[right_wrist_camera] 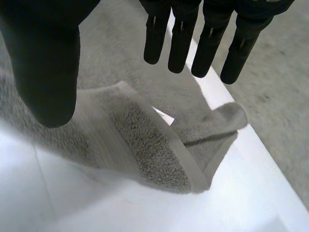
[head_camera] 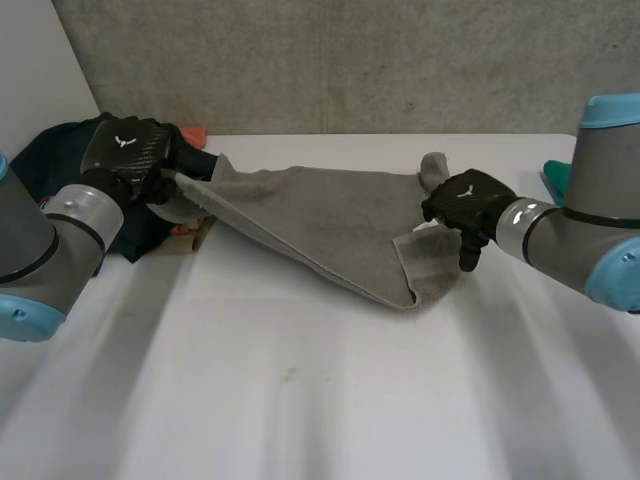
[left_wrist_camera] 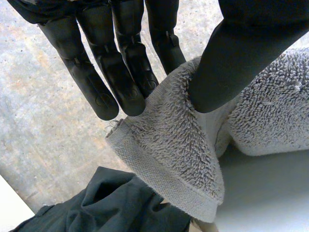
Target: Fold the laundry.
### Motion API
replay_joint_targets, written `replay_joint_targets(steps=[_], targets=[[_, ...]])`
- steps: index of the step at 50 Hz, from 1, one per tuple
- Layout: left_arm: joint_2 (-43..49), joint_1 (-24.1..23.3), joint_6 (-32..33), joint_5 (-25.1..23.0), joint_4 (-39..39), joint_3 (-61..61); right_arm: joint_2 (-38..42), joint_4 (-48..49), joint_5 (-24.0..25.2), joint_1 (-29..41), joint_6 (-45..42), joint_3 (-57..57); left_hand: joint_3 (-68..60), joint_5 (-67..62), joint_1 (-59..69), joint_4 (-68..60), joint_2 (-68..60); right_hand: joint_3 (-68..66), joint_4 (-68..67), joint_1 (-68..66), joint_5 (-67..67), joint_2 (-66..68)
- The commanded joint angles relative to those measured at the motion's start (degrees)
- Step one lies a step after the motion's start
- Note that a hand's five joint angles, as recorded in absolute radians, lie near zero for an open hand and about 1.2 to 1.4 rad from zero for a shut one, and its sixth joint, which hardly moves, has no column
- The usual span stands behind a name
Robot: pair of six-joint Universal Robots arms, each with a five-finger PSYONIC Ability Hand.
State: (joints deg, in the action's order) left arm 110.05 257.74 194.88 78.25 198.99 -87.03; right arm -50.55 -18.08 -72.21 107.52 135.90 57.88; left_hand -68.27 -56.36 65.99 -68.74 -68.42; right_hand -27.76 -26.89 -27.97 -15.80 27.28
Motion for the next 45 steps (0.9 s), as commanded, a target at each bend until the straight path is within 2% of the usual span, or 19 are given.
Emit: replay_joint_targets(steps=[1, 15, 23, 25, 26, 27, 32, 35, 41, 45], targets=[[-0.62, -0.31, -0.20, -0.03, -2.20, -0.24, 8.18, 0.15, 1.81, 1.90, -8.72, -9.53, -11.73, -13.64, 14.01, -11.26, -11.58, -1.75, -2.62, -1.54, -3.72, 2.24], [-6.15, -0.66, -0.20, -1.34, -4.23, -1.91, 23.21, -2.30, -1.44, 3.83, -10.74, -27.28, -11.73, -13.64, 14.01, -11.26, -11.58, -1.41, -2.28, -1.20, -3.38, 1.90], [-6.87, -0.66, 0.15, -1.96, -4.32, -1.74, 28.22, -3.36, -3.11, 3.75, -11.98, -33.17, -11.73, -13.64, 14.01, -11.26, -11.58, -1.91, -2.78, -1.70, -3.88, 2.40], [-6.86, -0.58, 0.15, -1.96, -4.32, -1.74, 28.58, -3.36, -3.46, 3.75, -12.06, -33.97, -11.73, -13.64, 14.01, -11.26, -11.58, -10.43, -11.30, -10.22, -12.40, 10.91], [-6.78, -0.49, 0.15, -1.96, -4.32, -1.74, 28.41, -3.28, -3.20, 4.01, -11.89, -34.84, -11.73, -13.64, 14.01, -11.26, -11.58, -39.47, -40.34, -39.26, -41.44, 39.96], [-6.69, -0.49, 0.15, -1.96, -4.32, -1.74, 27.97, -3.19, -3.20, 4.10, -11.54, -35.20, -11.73, -13.64, 14.01, -11.26, -11.58, -52.11, -52.98, -51.90, -54.07, 52.59], [-6.25, -0.31, 0.59, -1.79, -4.58, -1.65, 22.09, -3.19, -3.46, 4.01, -3.99, -32.23, -11.73, -13.64, 14.01, -11.26, -11.58, -52.24, -53.11, -52.03, -54.20, 52.72], [-6.42, 0.30, 1.56, -1.87, -5.37, -1.82, 16.82, -3.28, -3.64, 2.70, 1.02, -25.82, -11.73, -13.64, 14.01, -11.26, -11.58, -52.24, -53.11, -52.03, -54.20, 52.72], [-7.04, 1.44, 5.86, -2.05, -9.76, -2.62, 5.66, -5.64, -4.51, -2.57, -0.72, -11.23, -11.73, -13.64, 14.01, -11.26, -11.58, -52.24, -53.11, -52.03, -54.20, 52.72], [-8.62, 1.62, 11.30, -1.87, -17.39, -4.37, -4.53, -9.07, -3.46, -6.62, -3.18, 2.65, -11.73, -13.64, 14.01, -11.26, -11.58, -52.24, -53.11, -52.03, -54.20, 52.72]])
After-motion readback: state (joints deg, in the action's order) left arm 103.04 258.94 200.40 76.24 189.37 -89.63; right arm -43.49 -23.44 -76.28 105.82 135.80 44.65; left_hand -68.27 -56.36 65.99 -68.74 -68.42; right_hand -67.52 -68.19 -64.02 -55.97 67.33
